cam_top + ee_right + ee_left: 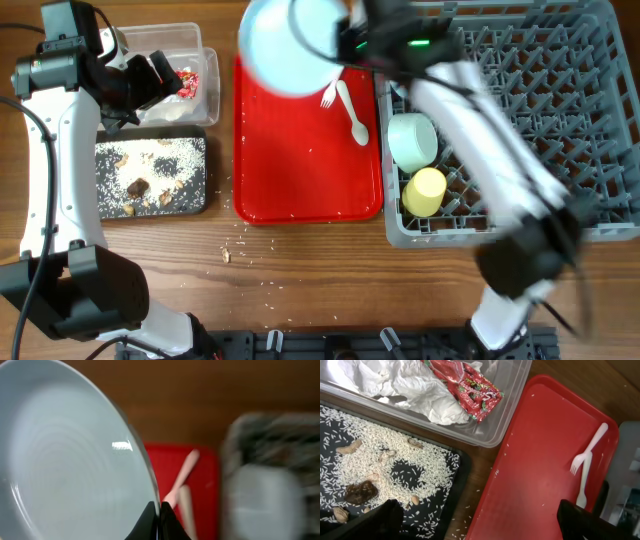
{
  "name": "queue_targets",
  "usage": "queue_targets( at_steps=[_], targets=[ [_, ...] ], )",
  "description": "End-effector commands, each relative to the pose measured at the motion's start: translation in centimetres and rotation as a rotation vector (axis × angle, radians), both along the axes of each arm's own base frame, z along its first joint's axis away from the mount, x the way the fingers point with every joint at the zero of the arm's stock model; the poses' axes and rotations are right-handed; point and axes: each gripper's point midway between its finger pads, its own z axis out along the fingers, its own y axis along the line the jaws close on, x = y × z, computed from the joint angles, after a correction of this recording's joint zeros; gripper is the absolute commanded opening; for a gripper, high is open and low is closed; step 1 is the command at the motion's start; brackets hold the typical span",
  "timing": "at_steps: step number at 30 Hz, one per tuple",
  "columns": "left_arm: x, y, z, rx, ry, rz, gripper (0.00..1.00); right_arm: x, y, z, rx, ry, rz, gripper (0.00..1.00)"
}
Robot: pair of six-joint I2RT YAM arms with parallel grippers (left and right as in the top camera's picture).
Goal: Sort waste into correct bins and load items into the dishwasher rack
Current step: 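Stand the light-blue plate upright in the rack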
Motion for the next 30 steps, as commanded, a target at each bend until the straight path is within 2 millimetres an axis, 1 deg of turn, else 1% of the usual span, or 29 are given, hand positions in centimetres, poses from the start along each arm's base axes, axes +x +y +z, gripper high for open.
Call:
queue_targets(
  at_steps=[1,2,3,4,6,7,10,12,13,16,17,21,24,29,30],
  targets=[
    [0.1,0.2,0.4,0.003,-0.011,0.015,1.00,-1.1,-11.4,7.3,-0.345,-0.178,-0.231,0.04],
    [0.1,0.2,0.4,0.003,-0.011,0.015,1.00,-1.4,-13.3,7.7,-0.415,-0.173,-0.254,0.04],
    [0.1,0.2,0.4,0.003,-0.011,0.015,1.00,-1.7,-15.4,7.6,-0.496,-0.151,-0.275,0.04],
    [0.1,0.2,0.4,0.003,-0.011,0.015,1.00,-1.9,-16.9,7.3,-0.549,-0.126,-0.292,0.04],
    [0.1,0.2,0.4,0.003,-0.011,0.015,1.00,-2.3,-19.8,6.2,-0.638,-0.060,-0.323,0.04],
    [0.1,0.2,0.4,0.003,-0.011,0.015,1.00,-2.7,-21.9,5.0,-0.692,-0.001,-0.335,0.04],
    [0.1,0.2,0.4,0.003,-0.011,0.015,1.00,-2.6,-24.2,2.5,-0.783,0.092,-0.294,0.04],
    [0.1,0.2,0.4,0.003,-0.011,0.015,1.00,-2.6,-25.3,1.6,-0.852,0.140,-0.268,0.05],
    [0.1,0.2,0.4,0.003,-0.011,0.015,1.00,-2.6,-26.0,1.3,-0.895,0.162,-0.284,0.04],
    [0.1,0.2,0.4,0.003,-0.011,0.015,1.00,-2.1,-27.2,0.6,-0.964,0.192,-0.331,0.04],
    [0.1,0.2,0.4,0.003,-0.011,0.015,1.00,-1.9,-27.1,0.4,-0.963,0.193,-0.330,0.04],
    [0.1,0.2,0.4,0.003,-0.011,0.015,1.00,-0.7,-27.0,-1.7,-0.973,0.223,-0.315,0.04],
    [0.1,0.2,0.4,0.003,-0.011,0.015,1.00,0.1,-26.9,-3.7,-0.982,0.254,-0.298,0.04],
    [0.1,0.2,0.4,0.003,-0.011,0.015,1.00,0.9,-26.6,-6.5,-0.989,0.305,-0.265,0.04],
    [0.1,0.2,0.4,0.003,-0.011,0.015,1.00,0.9,-26.4,-6.7,-0.988,0.308,-0.260,0.05]
  ],
)
